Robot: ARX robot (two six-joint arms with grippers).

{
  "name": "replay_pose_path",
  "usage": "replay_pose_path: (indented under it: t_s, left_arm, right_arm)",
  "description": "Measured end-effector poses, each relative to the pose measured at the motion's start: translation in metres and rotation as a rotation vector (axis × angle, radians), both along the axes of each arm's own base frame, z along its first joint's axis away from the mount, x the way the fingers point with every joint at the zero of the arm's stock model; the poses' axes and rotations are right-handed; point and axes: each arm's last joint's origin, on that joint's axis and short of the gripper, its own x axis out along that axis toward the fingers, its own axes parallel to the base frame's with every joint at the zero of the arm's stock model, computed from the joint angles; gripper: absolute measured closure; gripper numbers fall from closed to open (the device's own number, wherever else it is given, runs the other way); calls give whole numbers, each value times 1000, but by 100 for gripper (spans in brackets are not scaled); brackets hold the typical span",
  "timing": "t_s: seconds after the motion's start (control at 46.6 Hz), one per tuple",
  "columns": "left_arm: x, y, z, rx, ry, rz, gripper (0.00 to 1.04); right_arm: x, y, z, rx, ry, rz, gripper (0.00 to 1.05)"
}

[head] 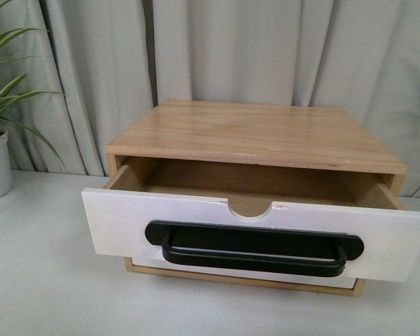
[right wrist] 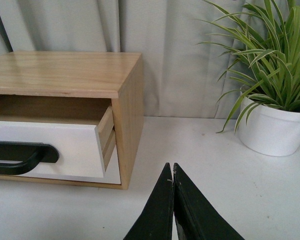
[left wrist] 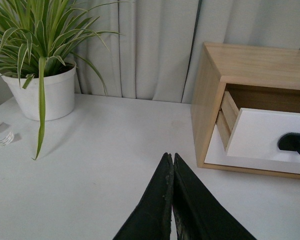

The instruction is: Pull drawer

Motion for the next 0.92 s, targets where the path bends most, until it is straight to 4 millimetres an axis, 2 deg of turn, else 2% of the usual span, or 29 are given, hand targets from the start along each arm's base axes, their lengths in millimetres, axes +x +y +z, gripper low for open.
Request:
replay_pose_path:
  t_s: [0.086,0.214,0.386,0.515,0.558,0.579,0.622,0.922]
  left_arm:
    - [0,0,0,0,0,0,97]
    - [0,0,0,0,0,0,78]
    - [0,0,0,0,0,0,37]
    - [0,0,0,0,0,0,15]
    - [0,0,0,0,0,0,5]
    - [0,0,0,1,0,0,4]
    - [0,0,0,1,0,0,7]
    - [0,0,0,1,0,0,6]
  right_arm:
    - [0,0,0,-1,0,0,103]
    - [0,0,0,0,0,0,82]
    - [0,0,0,0,0,0,43]
    - [0,0,0,0,0,0,22]
    - [0,0,0,0,0,0,11]
    - [0,0,0,1,0,0,7]
    - [0,0,0,2,0,0,8]
    - [0,0,0,2,0,0,9]
